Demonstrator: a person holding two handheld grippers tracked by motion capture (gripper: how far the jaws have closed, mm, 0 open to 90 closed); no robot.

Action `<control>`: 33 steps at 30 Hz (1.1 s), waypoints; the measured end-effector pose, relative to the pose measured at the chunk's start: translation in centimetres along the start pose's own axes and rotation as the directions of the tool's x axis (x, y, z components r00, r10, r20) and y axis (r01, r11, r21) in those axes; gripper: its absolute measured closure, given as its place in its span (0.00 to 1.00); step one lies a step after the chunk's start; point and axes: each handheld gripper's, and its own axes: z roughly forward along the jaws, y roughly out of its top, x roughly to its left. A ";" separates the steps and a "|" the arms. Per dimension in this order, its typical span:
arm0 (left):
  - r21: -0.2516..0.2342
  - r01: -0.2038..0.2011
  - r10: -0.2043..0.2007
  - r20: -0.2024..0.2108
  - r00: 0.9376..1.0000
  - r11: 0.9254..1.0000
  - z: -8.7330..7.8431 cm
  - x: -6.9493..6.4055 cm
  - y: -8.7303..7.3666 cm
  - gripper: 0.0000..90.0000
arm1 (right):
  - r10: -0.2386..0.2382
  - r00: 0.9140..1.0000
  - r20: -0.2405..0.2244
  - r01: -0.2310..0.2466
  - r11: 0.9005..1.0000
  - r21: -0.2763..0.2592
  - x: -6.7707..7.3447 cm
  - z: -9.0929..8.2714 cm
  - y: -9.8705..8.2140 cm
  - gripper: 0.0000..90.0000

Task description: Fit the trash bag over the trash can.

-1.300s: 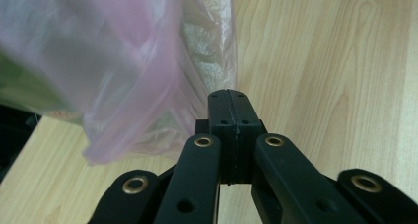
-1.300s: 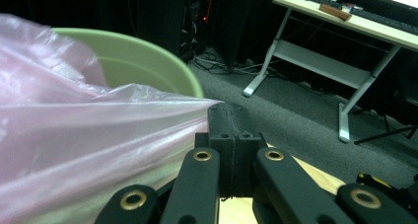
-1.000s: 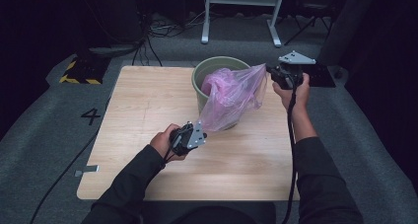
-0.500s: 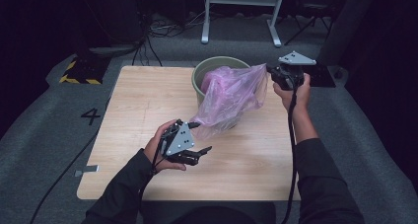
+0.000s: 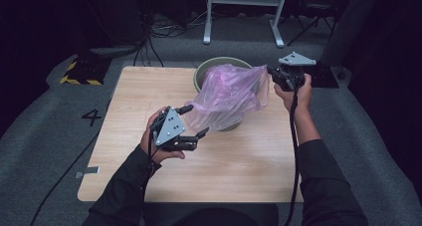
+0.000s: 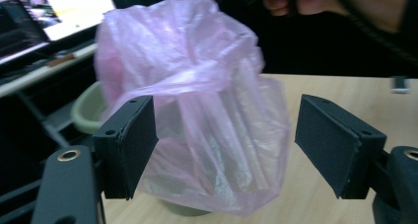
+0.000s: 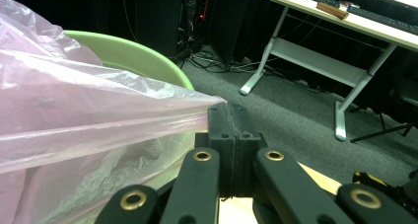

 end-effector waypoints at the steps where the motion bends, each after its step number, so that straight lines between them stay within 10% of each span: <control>1: 0.005 -0.003 0.003 0.003 1.000 1.000 0.1 0.1 0.1 0.26 | 0.000 1.000 0.000 0.000 1.000 0.002 0.0 0.0 0.0 1.00; 6: 0.044 -0.046 0.049 -0.056 0.997 0.998 1.0 1.0 1.0 0.26 | -0.010 1.000 -0.001 0.010 1.000 0.002 0.2 -0.1 0.1 1.00; 12: -0.002 -0.006 0.006 -0.102 0.995 1.000 -0.1 2.0 1.3 0.27 | -0.021 1.000 0.002 0.021 1.000 0.007 0.2 -0.2 0.1 1.00; 17: 0.014 0.007 -0.007 -0.026 1.000 1.000 0.2 2.3 0.8 0.27 | -0.017 1.000 -0.001 0.017 1.000 0.020 0.2 -0.4 0.1 1.00; 23: 0.043 -0.080 0.077 0.073 0.994 0.996 1.7 -0.5 1.7 0.25 | -0.044 0.999 0.016 0.043 0.998 0.036 0.6 -0.5 0.5 1.00; 26: 0.116 -0.177 0.170 0.065 0.983 0.977 3.7 -2.4 1.7 0.25 | -0.053 0.998 0.017 0.053 0.998 0.033 0.8 -0.6 1.0 1.00; 33: 0.222 -0.198 0.202 0.005 0.979 0.955 5.8 -1.4 0.1 0.44 | -0.047 0.999 0.017 0.047 0.998 0.036 0.6 -0.7 1.0 1.00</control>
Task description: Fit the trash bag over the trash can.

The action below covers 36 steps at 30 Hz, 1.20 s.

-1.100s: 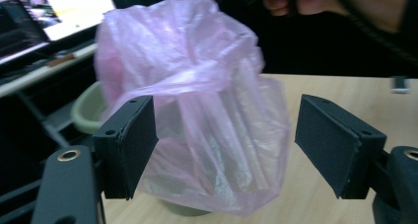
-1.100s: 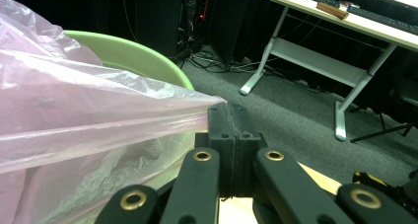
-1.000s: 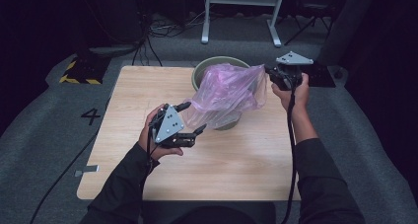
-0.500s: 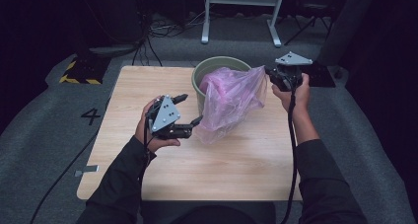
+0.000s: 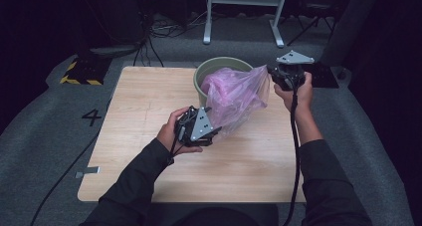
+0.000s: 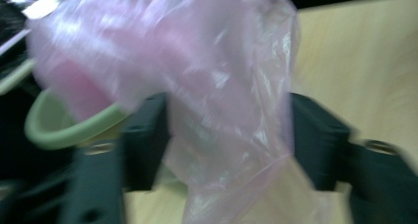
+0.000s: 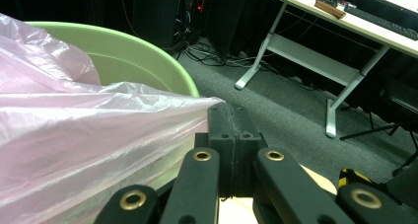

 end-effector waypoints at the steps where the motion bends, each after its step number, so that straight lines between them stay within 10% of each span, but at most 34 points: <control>1: -0.004 0.006 -0.006 -0.001 1.000 1.000 0.1 0.1 -0.1 0.52 | 0.002 1.000 0.000 -0.002 1.000 0.001 0.0 0.0 0.0 1.00; 6: -0.075 0.047 -0.046 0.009 0.999 0.996 -0.7 2.3 -0.7 0.93 | -0.004 1.000 -0.001 0.004 1.000 0.009 -0.1 0.3 -0.1 1.00; 11: -0.147 0.173 -0.167 0.051 0.985 0.974 -1.6 5.2 -1.4 1.00 | -0.001 1.000 0.002 0.001 1.000 0.024 -0.3 0.9 -0.3 1.00; 16: -0.159 0.194 -0.189 0.041 0.981 0.968 -1.9 7.0 -1.5 1.00 | -0.015 1.000 0.001 0.015 0.999 0.047 -0.2 1.6 -0.4 1.00; 22: -0.157 0.312 -0.312 0.025 0.950 0.937 -0.6 10.9 -2.4 1.00 | -0.013 1.000 -0.002 0.014 0.996 0.086 -0.7 2.6 -0.7 1.00; 30: -0.090 0.376 -0.378 -0.015 0.926 0.922 2.5 13.1 -3.7 1.00 | -0.013 1.000 0.003 0.013 0.991 0.130 -1.3 3.7 -1.5 1.00; 33: -0.076 0.435 -0.435 0.018 0.900 0.897 4.3 13.5 -4.9 1.00 | 0.010 1.000 -0.013 -0.008 0.989 0.149 -1.6 4.4 -2.3 1.00; 36: -0.070 0.460 -0.458 0.041 0.888 0.885 4.9 13.6 -5.4 1.00 | 0.022 0.999 -0.030 -0.017 0.988 0.152 -1.7 4.6 -2.7 1.00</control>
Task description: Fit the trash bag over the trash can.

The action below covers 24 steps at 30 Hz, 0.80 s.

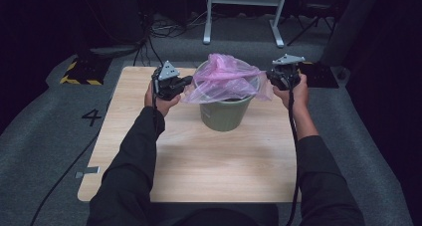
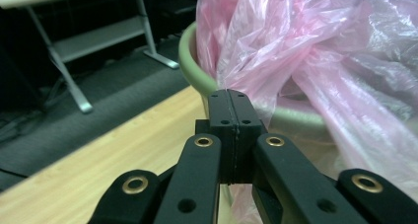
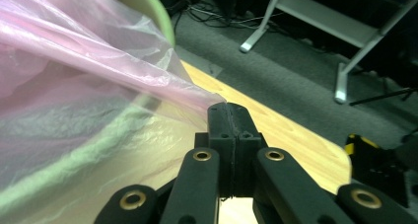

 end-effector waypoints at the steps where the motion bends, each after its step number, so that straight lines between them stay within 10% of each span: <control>1: -0.001 0.015 -0.015 0.008 1.000 1.000 0.3 0.1 -0.2 1.00 | 0.018 0.999 -0.029 -0.018 1.000 -0.002 -0.1 0.1 -0.3 1.00; 24: 0.005 -0.021 0.020 0.153 0.988 1.000 -1.1 -1.2 -2.3 1.00 | -0.004 0.959 -0.285 -0.011 0.999 -0.051 1.4 -0.1 -2.5 1.00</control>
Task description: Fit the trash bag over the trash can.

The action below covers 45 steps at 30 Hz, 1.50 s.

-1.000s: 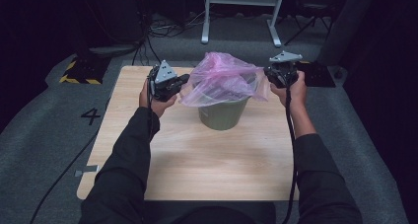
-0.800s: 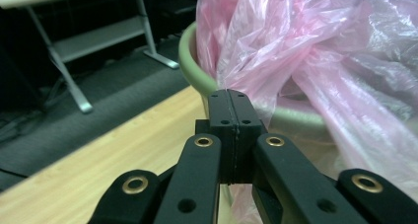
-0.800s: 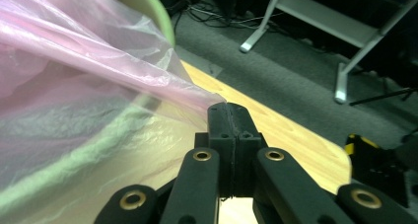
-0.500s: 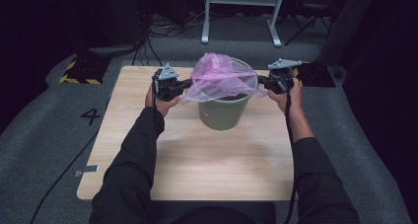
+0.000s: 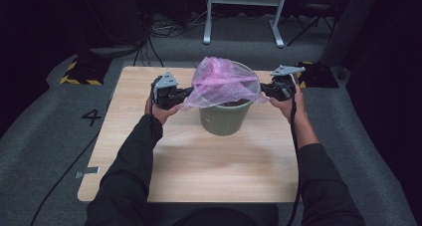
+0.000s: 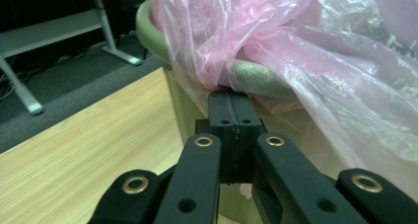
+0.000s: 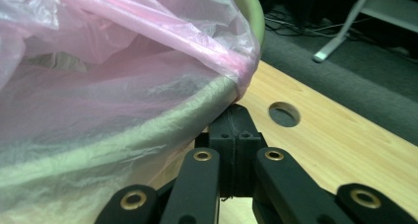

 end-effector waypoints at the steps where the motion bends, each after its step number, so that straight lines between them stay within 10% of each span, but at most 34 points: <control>1: 0.007 -0.017 0.016 0.002 1.000 1.000 -0.3 -0.3 0.0 1.00 | -0.013 1.000 -0.001 0.013 1.000 -0.002 0.2 -0.2 -0.1 1.00; 8: 0.028 -0.074 0.075 -0.047 0.996 0.997 -2.0 -1.3 0.0 1.00 | -0.039 0.999 0.001 0.039 0.999 -0.003 0.9 -1.5 -0.6 1.00; 9: -0.002 -0.063 0.062 -0.116 0.991 0.998 -3.1 -1.4 0.1 0.93 | -0.040 0.999 0.032 0.041 0.999 -0.015 0.9 -2.3 -0.6 1.00; 13: -0.064 -0.061 0.050 -0.162 0.986 0.996 -5.3 -2.1 0.7 0.63 | -0.048 0.997 0.068 0.051 0.998 -0.037 0.9 -3.7 -0.6 1.00; 20: -0.154 -0.131 0.104 -0.178 0.979 0.979 -9.0 -5.0 1.4 0.37 | -0.044 0.996 0.079 0.047 0.998 -0.042 1.0 -5.1 -0.9 1.00; 23: -0.171 -0.161 0.142 -0.118 0.983 0.972 -10.2 -7.4 1.5 0.33 | -0.053 0.995 0.089 0.056 0.998 -0.033 1.4 -5.5 -0.9 0.99; 28: -0.103 -0.304 0.304 -0.018 0.953 0.947 -8.4 -13.0 1.2 0.29 | -0.070 0.993 0.096 0.073 0.997 -0.026 1.9 -5.7 -0.7 0.97; 33: -0.059 -0.370 0.367 -0.055 0.929 0.927 -5.3 -15.1 1.1 0.28 | -0.091 0.993 0.080 0.093 0.996 -0.018 2.4 -6.0 -0.7 0.86; 38: -0.052 -0.345 0.340 -0.084 0.937 0.937 -3.8 -14.6 1.1 0.36 | -0.119 0.990 0.071 0.120 0.993 -0.019 2.5 -6.6 -0.7 0.69; 45: -0.032 -0.357 0.350 -0.128 0.928 0.934 -3.2 -14.0 0.9 0.56 | -0.141 0.987 0.080 0.146 0.987 -0.061 2.2 -8.4 -0.6 0.40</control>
